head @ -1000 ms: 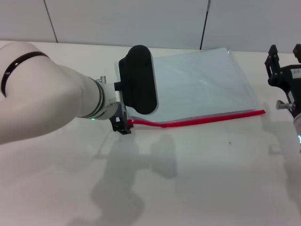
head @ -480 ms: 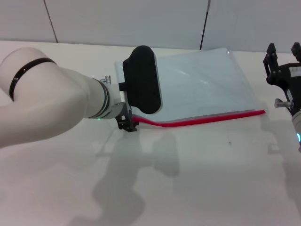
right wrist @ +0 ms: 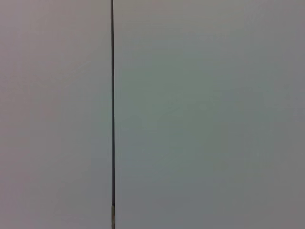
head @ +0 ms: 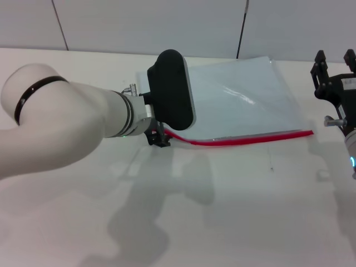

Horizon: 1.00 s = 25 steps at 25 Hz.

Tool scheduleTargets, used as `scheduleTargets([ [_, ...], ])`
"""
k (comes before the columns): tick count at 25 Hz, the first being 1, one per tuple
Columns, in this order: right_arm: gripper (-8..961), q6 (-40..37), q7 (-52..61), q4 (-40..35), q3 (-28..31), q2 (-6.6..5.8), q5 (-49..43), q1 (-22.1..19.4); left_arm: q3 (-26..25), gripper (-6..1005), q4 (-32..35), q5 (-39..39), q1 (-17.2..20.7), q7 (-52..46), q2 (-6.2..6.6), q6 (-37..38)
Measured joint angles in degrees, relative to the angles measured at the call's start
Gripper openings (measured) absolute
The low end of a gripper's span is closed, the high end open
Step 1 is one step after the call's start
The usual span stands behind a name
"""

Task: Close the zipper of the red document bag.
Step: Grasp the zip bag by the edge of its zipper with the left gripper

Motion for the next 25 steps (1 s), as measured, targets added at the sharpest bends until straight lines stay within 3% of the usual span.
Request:
scheduleTargets([
  [19, 572, 0.00, 0.00, -0.35, 0.00, 0.00, 0.00, 0.11, -0.36, 876, -6.82, -0.18, -0.66, -2.55, 0.00, -7.80],
  [25, 572, -0.02, 0.00, -0.35, 0.00, 0.00, 0.00, 0.25, -0.19, 791, -8.74, -0.50, -1.11, -2.65, 0.00, -9.62],
])
